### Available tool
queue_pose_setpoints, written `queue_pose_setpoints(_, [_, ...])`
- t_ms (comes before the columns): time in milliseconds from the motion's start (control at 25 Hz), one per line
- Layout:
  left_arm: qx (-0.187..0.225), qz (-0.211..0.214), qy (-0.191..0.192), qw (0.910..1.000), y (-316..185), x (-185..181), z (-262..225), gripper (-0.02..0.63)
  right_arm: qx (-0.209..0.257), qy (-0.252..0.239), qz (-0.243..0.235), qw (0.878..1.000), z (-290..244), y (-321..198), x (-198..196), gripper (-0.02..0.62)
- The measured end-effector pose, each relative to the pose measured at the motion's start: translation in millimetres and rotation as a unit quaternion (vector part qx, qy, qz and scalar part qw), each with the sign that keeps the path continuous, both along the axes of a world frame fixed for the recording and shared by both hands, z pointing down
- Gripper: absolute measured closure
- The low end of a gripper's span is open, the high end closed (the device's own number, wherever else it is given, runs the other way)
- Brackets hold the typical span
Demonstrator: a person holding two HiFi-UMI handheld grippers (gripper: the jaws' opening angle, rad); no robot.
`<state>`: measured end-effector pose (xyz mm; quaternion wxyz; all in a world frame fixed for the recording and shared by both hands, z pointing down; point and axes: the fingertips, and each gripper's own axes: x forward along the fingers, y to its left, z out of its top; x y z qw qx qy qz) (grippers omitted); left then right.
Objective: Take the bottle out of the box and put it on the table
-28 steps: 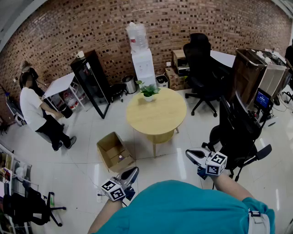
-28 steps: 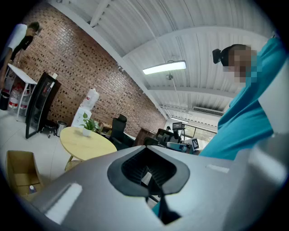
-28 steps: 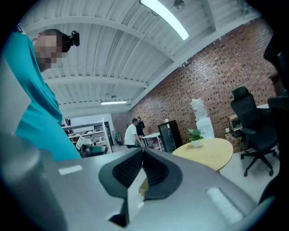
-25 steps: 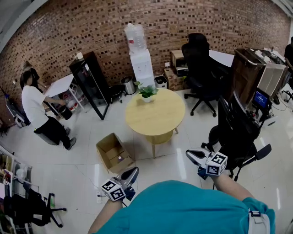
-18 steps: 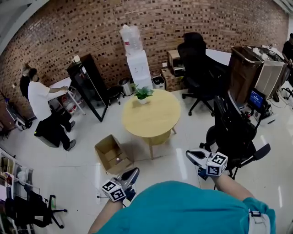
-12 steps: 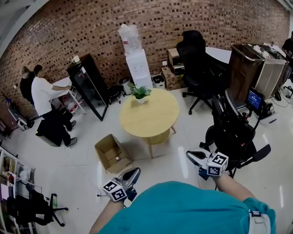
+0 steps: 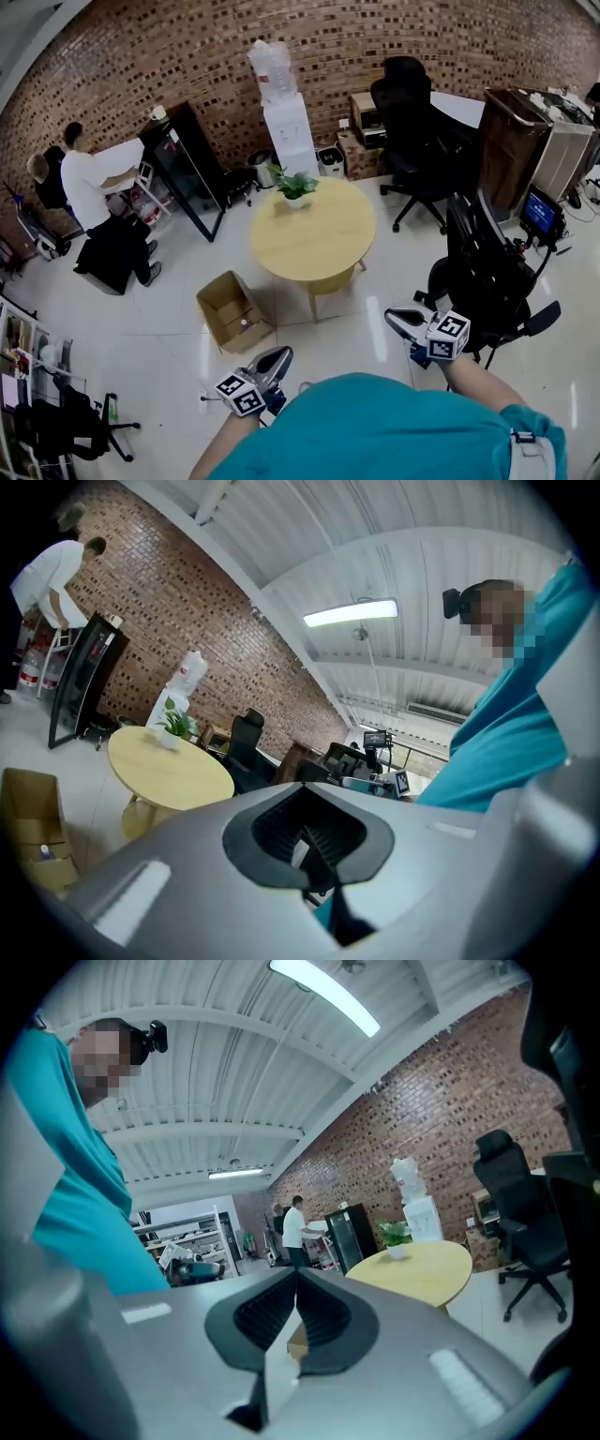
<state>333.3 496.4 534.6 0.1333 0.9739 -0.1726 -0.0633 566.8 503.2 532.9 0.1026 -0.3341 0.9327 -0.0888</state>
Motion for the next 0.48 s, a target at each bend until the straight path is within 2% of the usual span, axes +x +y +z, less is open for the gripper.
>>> queue_pose_setpoints(200, [-0.014,0.005,0.030,0.9994,-51.0,-56.4,-0.5,0.606,0.000,0.003,0.008,1.000,-23.7,-42.8,-59.8,0.591])
queue_pose_setpoints(480, [0.000,0.030,0.025,0.9992,-110.1,-143.8,-15.3,0.606,-0.006,-0.002,0.042,0.999,-50.4,-96.6,-135.1,0.591])
